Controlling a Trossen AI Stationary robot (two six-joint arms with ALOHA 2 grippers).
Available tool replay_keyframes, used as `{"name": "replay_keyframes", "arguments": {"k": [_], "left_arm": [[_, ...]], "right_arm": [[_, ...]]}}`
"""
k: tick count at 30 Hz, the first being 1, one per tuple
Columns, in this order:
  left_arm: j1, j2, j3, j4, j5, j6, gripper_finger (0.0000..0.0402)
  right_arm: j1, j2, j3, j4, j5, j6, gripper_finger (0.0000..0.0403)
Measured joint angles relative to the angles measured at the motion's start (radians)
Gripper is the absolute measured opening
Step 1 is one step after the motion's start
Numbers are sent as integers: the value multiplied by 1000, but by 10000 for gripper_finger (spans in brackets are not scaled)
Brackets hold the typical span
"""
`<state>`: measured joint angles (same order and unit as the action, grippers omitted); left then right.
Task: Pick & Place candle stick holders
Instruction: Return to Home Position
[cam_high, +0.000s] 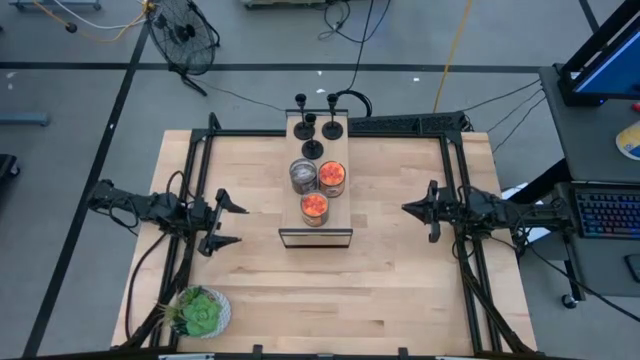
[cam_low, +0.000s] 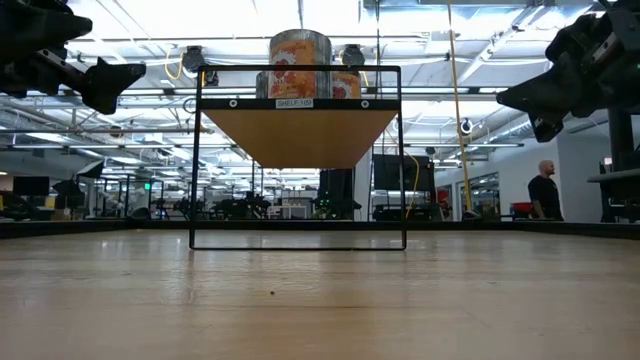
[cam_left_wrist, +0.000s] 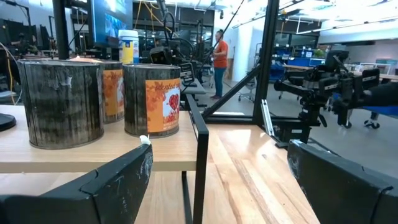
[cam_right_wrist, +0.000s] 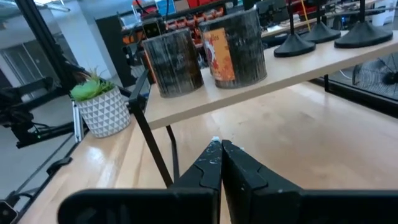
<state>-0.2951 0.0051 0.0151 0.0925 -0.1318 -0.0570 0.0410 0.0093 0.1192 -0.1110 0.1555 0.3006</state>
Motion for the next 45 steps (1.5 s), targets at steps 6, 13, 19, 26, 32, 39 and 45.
{"name": "replay_keyframes", "arguments": {"k": [6, 13, 19, 26, 32, 39, 45], "left_arm": [[0, 0, 0, 0, 0, 0, 379], [0, 0, 0, 2, -1, 0, 379], [0, 0, 0, 2, -1, 0, 379], [0, 0, 0, 2, -1, 0, 379], [0, 0, 0, 2, -1, 0, 379], [0, 0, 0, 2, -1, 0, 379], [0, 0, 0, 2, -1, 0, 379]], "right_arm": [[0, 0, -4, 63, 0, 1, 0], [0, 0, -6, 91, 1, 1, 0], [0, 0, -6, 89, 0, 1, 0], [0, 0, -6, 89, 1, 1, 0], [0, 0, -5, 89, 1, 1, 0], [0, 0, -4, 91, 0, 1, 0], [0, 0, -3, 91, 0, 1, 0]]}}
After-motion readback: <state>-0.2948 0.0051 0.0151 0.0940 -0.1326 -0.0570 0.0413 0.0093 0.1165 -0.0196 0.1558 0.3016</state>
